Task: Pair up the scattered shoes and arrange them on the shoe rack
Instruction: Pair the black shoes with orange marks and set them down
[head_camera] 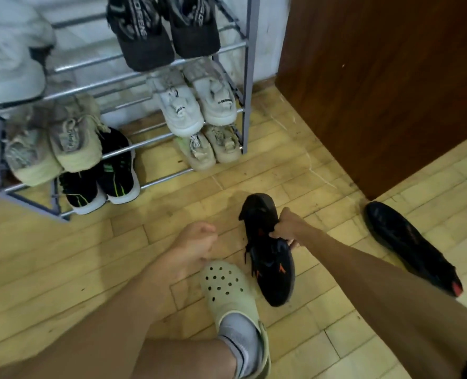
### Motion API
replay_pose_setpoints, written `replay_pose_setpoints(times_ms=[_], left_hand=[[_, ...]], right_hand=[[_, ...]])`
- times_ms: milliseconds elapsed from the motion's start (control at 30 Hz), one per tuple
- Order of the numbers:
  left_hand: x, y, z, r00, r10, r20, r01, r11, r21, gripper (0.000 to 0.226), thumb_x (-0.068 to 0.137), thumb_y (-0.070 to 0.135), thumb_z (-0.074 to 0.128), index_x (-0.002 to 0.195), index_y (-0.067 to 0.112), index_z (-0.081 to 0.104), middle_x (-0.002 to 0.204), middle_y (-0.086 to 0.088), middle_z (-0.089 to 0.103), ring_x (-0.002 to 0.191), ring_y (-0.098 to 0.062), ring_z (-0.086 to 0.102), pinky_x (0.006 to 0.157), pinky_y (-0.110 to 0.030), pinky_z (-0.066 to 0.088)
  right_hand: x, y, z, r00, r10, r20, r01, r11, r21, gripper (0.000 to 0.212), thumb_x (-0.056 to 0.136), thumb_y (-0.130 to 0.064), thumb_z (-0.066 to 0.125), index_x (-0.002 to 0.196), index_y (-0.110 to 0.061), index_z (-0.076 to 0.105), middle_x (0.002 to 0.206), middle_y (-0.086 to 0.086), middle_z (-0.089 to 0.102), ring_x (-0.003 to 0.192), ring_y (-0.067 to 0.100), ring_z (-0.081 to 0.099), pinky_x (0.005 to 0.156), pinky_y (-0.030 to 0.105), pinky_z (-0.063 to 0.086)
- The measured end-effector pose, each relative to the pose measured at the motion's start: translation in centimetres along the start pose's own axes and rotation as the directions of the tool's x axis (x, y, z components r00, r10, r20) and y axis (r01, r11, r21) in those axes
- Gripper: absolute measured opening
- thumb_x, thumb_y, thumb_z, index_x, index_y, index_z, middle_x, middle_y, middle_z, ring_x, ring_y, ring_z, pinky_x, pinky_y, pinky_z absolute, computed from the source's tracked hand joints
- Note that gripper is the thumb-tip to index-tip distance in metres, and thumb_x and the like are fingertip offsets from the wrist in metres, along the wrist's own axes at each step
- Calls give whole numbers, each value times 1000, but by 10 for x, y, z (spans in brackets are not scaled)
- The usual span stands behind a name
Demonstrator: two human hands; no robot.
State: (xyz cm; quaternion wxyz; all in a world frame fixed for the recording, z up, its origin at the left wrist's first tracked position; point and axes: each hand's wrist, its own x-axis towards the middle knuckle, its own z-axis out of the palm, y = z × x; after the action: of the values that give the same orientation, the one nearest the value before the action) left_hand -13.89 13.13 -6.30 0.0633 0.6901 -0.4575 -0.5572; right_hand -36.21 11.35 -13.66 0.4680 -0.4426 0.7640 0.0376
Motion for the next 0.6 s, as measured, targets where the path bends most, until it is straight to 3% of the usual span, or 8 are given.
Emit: replay_pose_setpoints(times_ms=[100, 200, 300, 400, 467, 533, 600], left_hand=[[-18, 19, -30, 991, 74, -111, -76, 997, -9, 20, 91, 20, 52, 110, 25, 57, 120, -3, 58, 104, -20, 59, 86, -35, 53], [-51, 50, -63, 933, 314, -175, -260, 925, 276, 40, 88, 18, 57, 127, 19, 52, 122, -1, 40, 101, -17, 53, 75, -25, 48], [-98, 78, -100, 835, 523, -169, -380, 772, 510, 56, 85, 18, 63, 137, 13, 43, 138, -7, 26, 129, -20, 35, 97, -21, 34], [-152, 89, -138, 781, 596, -184, -344, 658, 670, 69, 81, 27, 66, 142, 13, 36, 143, -9, 27, 135, -25, 32, 108, -31, 34], [-188, 89, -163, 746, 626, -227, -257, 586, 769, 74, 79, 32, 67, 142, 13, 33, 136, -10, 36, 128, -27, 38, 104, -40, 40], [-226, 82, -189, 712, 629, -312, -168, 584, 795, 75, 78, 31, 67, 142, 15, 31, 131, -9, 41, 122, -28, 45, 96, -44, 45], [-264, 70, -214, 672, 615, -413, -121, 641, 758, 62, 78, 28, 66, 134, 18, 42, 123, -7, 51, 112, -26, 54, 86, -40, 49]], right_hand=[[-30, -36, -25, 980, -187, -74, 175, 975, -138, 55, 86, -19, 66, 130, -1, 38, 126, 20, 56, 114, 35, 56, 82, 37, 49], [-74, -82, -50, 905, -415, -92, 379, 886, -265, 47, 83, -19, 69, 124, -11, 46, 121, 14, 60, 110, 31, 57, 84, 36, 49], [-130, -140, -72, 761, -643, -84, 557, 714, -423, 42, 81, -14, 69, 119, -17, 52, 118, 9, 64, 109, 30, 59, 87, 38, 51], [-197, -199, -90, 593, -805, -19, 661, 500, -560, 36, 82, -9, 66, 115, -19, 56, 119, 5, 66, 111, 28, 58, 89, 43, 51], [-243, -235, -95, 476, -879, 27, 687, 353, -636, 36, 84, -8, 61, 117, -21, 57, 119, 4, 65, 111, 27, 57, 89, 44, 50], [-290, -267, -94, 354, -932, 75, 693, 208, -690, 39, 82, -5, 55, 117, -23, 58, 118, 3, 65, 108, 26, 58, 88, 40, 49], [-334, -296, -86, 273, -953, 133, 693, 99, -714, 43, 78, -3, 51, 115, -24, 60, 117, 2, 65, 107, 26, 58, 88, 39, 48]])
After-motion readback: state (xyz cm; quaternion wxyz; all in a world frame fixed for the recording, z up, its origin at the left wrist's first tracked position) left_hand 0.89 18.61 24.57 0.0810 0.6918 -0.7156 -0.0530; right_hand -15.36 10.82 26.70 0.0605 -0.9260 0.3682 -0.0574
